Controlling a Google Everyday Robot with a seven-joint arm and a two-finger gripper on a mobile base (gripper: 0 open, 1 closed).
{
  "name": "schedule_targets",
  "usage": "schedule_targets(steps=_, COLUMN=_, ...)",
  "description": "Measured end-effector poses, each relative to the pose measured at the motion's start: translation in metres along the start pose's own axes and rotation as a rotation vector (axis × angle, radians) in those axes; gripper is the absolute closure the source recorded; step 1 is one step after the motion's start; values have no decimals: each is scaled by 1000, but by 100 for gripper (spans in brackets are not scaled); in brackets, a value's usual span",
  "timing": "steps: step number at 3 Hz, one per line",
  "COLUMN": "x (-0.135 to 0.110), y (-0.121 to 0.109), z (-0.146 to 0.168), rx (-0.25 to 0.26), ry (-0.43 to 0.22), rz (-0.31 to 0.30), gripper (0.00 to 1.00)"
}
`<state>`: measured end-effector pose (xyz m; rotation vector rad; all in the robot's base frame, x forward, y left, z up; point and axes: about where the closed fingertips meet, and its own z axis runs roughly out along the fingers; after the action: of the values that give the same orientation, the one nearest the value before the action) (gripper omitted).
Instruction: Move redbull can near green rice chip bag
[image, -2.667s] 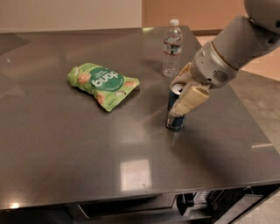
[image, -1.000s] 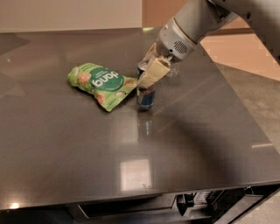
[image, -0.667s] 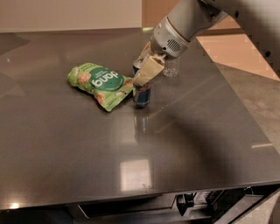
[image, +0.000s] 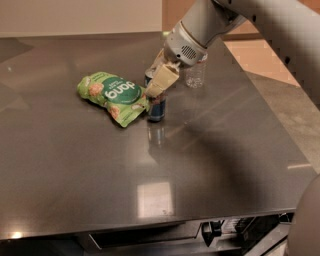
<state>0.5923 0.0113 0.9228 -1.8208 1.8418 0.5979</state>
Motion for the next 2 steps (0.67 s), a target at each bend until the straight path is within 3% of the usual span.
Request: schedule_targets(steps=2, x=-3, y=-1, z=8, rx=-14, ry=-7, rz=-5, gripper=13)
